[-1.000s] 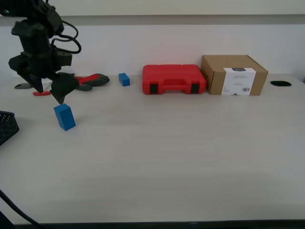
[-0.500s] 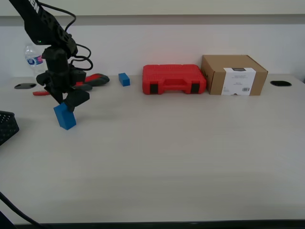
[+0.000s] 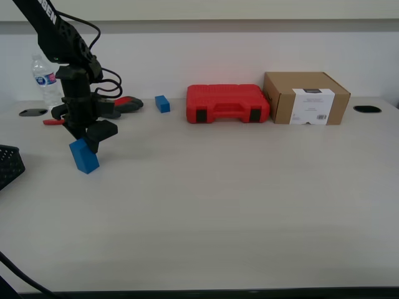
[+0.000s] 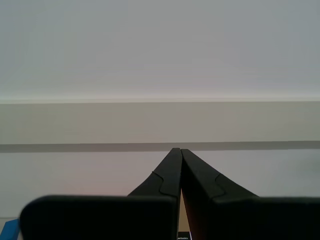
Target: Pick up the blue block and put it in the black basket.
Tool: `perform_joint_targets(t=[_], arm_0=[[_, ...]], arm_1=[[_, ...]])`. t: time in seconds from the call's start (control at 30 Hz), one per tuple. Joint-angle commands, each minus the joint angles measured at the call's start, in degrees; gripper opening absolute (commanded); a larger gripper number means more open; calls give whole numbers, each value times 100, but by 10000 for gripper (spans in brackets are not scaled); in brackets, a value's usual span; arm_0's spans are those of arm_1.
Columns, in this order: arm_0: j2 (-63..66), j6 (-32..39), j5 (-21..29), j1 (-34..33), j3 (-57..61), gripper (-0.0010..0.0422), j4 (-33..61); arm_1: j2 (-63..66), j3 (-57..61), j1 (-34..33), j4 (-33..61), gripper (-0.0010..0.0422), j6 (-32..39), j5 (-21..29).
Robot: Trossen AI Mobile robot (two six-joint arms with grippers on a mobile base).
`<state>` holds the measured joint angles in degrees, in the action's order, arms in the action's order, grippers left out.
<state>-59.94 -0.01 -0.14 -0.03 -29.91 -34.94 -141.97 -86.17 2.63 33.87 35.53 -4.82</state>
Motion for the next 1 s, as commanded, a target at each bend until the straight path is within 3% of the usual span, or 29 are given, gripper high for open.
perform_joint_targets(t=[0.03, 0.27, 0.43, 0.53, 0.73, 1.0], arm_0=[[0, 0, 0, 4, -7, 0, -17], [0, 0, 0, 2, -7, 0, -9], [0, 0, 0, 4, -7, 0, 4], [0, 0, 0, 2, -7, 0, 61], [0, 0, 0, 4, -7, 0, 79], [0, 0, 0, 4, -7, 0, 81]], arm_1=[[179, -44, 9, 190, -1, 35, 79], [1126, -144, 103, 557, -2, 120, 66], [1729, -131, 413, 916, -2, 120, -251], [1954, -96, 885, 1172, -2, 118, -629], [2041, -81, 2326, 1438, -2, -153, -789], [2039, 190, 2833, 815, -1, 199, -807]])
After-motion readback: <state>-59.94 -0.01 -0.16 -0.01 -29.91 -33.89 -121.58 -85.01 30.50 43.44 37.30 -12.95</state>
